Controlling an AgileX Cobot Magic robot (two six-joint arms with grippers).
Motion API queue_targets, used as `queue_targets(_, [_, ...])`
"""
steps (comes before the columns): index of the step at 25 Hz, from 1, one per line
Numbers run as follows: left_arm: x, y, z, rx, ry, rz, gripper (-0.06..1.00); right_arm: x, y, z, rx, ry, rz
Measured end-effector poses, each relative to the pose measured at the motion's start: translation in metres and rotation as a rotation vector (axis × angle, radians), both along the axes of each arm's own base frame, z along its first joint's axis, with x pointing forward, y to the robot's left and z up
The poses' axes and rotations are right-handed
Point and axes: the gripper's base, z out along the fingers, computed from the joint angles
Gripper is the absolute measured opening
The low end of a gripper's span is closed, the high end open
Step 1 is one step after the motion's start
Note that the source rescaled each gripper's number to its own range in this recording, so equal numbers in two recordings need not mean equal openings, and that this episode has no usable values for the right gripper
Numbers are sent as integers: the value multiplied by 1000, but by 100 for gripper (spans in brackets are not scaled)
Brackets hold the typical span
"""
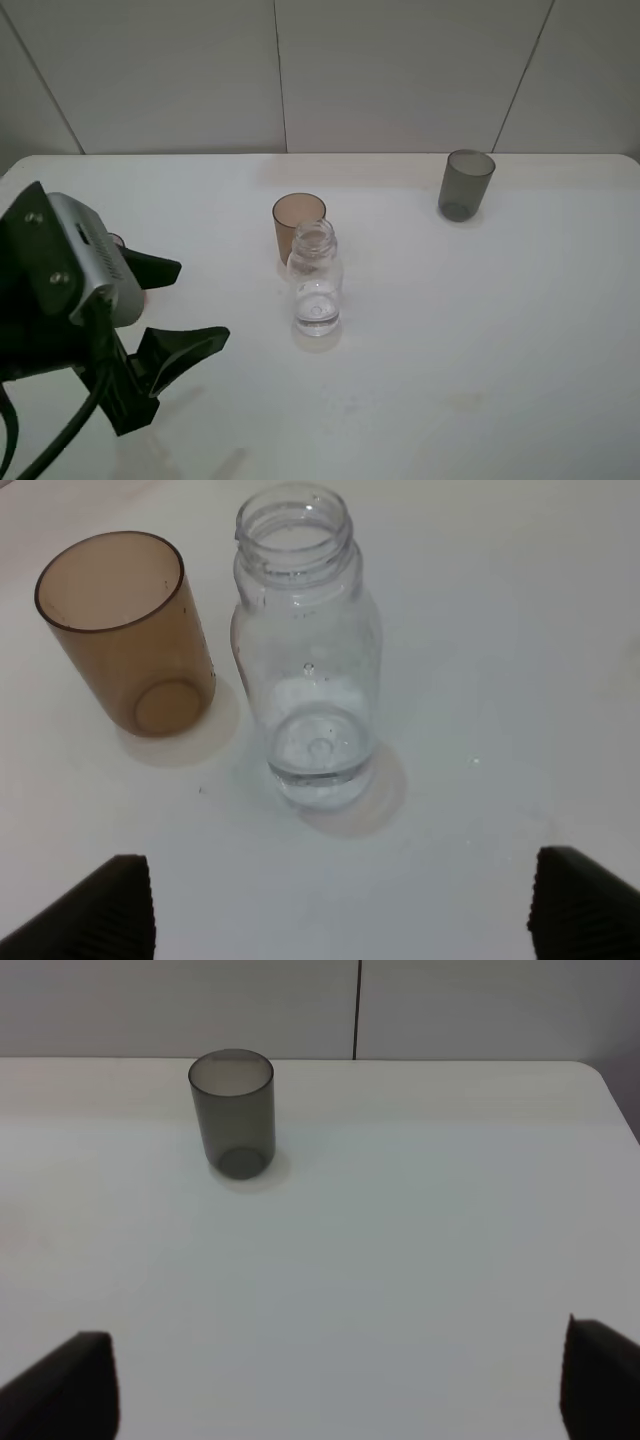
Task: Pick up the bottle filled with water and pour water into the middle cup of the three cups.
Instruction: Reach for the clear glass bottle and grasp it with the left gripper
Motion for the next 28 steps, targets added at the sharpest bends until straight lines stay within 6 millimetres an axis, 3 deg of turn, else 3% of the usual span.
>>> queue_targets(4, [8, -6, -17, -99, -45, 39, 87, 0, 0, 0, 0, 0, 0])
queue_targets(11, [16, -33, -50, -167, -85, -91, 87, 0, 0, 0, 0, 0, 0])
queue_targets(24, [36, -43, -98, -117, -44, 20, 87, 0, 0, 0, 0, 0, 0])
queue_targets(28, [44, -55, -107, -112, -39, -6, 87, 0, 0, 0, 0, 0, 0])
